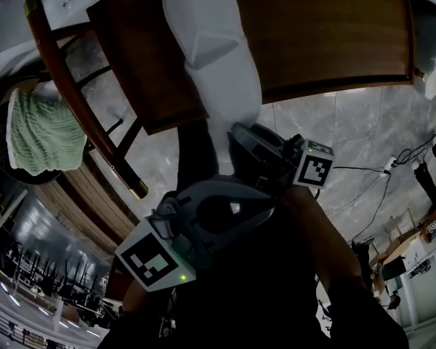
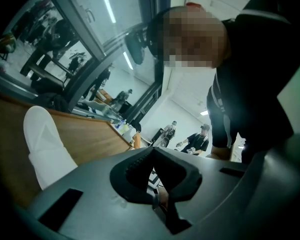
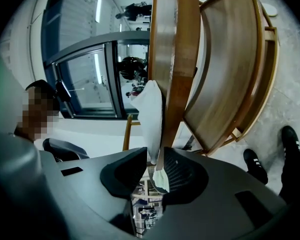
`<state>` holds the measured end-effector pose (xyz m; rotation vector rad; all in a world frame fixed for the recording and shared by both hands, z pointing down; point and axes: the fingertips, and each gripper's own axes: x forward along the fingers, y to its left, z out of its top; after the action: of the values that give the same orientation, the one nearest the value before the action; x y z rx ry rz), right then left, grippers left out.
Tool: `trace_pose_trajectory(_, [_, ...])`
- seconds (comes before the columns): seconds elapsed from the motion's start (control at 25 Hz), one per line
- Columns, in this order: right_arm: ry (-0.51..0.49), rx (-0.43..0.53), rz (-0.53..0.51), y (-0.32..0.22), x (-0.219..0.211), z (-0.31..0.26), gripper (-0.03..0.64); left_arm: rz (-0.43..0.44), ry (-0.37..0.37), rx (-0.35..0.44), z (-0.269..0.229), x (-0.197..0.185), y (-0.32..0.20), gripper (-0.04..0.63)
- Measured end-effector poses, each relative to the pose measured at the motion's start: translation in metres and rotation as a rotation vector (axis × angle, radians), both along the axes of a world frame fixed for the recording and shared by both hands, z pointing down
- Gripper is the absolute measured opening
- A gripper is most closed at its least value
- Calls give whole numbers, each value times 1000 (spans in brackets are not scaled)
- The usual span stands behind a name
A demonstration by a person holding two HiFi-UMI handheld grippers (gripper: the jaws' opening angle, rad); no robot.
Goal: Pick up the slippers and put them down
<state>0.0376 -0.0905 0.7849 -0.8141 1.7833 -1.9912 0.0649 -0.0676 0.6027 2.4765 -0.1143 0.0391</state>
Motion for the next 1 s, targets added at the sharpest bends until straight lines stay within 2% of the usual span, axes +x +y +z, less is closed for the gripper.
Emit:
trace_pose_trajectory(0.08, [9, -11, -15, 5, -1, 2, 132, 1, -2, 10, -1, 1, 2, 11])
trace_pose_trajectory(0.28, [105, -23, -67, 23, 12, 2, 159, -4, -26, 57, -11, -6, 6, 11])
trace_pose_trajectory(0.4, [216, 41, -91, 29, 38, -23, 176, -6, -86, 89, -19, -17, 10, 11])
trace_pose_trajectory(0.48, [299, 165, -121, 18, 52, -56, 176, -51, -111, 70, -26, -25, 0, 11])
trace_pose_trajectory(0.56, [382, 332, -167, -3, 60, -99, 173, -114, -90, 88, -49, -30, -19, 11])
trace_pose_trajectory(0.6, [424, 418, -197, -11, 60, -125, 157, -132, -83, 116, -64, -30, -26, 11])
trace_pose_trajectory(0.64, [467, 508, -232, -18, 60, -153, 93, -140, -84, 147, -80, -31, -29, 11])
trace_pose_trajectory(0.68, [509, 604, -268, -24, 57, -182, 60, -143, -89, 178, -97, -32, -31, 11])
trace_pose_trajectory(0.84, [605, 973, -354, -38, 41, -300, 41, -159, -81, 288, -161, -38, -29, 11])
trace_pose_trajectory(1.0, [647, 1307, -334, -46, 27, -395, 31, -204, -66, 402, -216, -38, -36, 11])
